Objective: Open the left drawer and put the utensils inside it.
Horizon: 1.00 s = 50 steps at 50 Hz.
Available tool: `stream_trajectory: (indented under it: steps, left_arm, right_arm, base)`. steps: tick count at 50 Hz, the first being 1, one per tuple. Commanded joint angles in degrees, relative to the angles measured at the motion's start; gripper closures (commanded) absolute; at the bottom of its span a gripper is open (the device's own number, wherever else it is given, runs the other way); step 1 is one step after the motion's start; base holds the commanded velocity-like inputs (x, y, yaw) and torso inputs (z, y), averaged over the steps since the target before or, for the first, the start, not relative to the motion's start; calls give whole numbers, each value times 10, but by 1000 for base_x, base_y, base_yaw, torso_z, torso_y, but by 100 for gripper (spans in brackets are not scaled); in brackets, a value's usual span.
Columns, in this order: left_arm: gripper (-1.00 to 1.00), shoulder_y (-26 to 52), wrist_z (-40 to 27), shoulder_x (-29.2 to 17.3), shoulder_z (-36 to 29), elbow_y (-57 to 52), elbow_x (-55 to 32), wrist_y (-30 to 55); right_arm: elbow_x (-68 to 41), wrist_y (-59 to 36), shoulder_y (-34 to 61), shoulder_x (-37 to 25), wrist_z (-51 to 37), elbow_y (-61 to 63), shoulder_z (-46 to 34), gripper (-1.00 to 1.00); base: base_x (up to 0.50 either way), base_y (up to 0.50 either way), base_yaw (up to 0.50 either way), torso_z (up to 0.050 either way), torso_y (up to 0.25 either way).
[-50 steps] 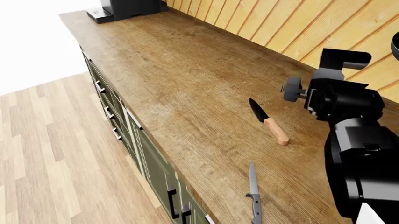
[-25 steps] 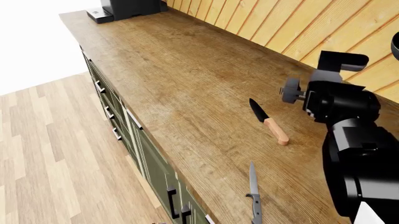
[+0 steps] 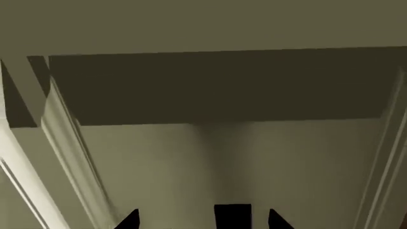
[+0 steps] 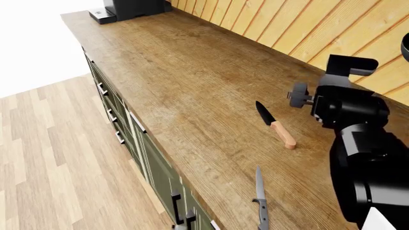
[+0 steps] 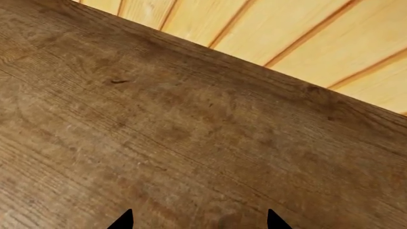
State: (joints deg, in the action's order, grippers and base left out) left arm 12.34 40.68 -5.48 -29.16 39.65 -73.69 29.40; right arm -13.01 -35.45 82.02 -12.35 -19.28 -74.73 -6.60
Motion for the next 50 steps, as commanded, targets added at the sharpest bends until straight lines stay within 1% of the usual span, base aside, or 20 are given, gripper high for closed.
stream_trajectory:
  steps: [1,19,26,33,42,50]
  left_arm:
    - [100,11,-5,16,-16,12,6,-9]
    - [100,5,-1,5,-18,4,-11,-8]
    - [100,-8,-3,8,-36,-19,-8,2]
    - [100,-7,1,9,-41,-13,-13,1]
    - [100,-38,8,-10,-34,-34,-29,0]
    - [100,-81,46,-44,-37,-41,-24,-14]
  right_arm:
    - [17,4,-3,2,5,-1,15,-100]
    - [37,7,-7,3,11,-1,38,-100]
    - [45,8,-7,4,12,-1,47,-100]
    - [54,9,-10,7,14,-1,54,-100]
    - [67,10,-11,9,17,-2,65,-100]
    - [73,10,-13,10,21,-1,74,-100]
  base:
    - [0,0,0,0,0]
    - [0,0,0,0,0]
    - [0,0,0,0,0]
    - [0,0,0,0,0]
    - [0,0,0,0,0]
    - [0,0,0,0,0]
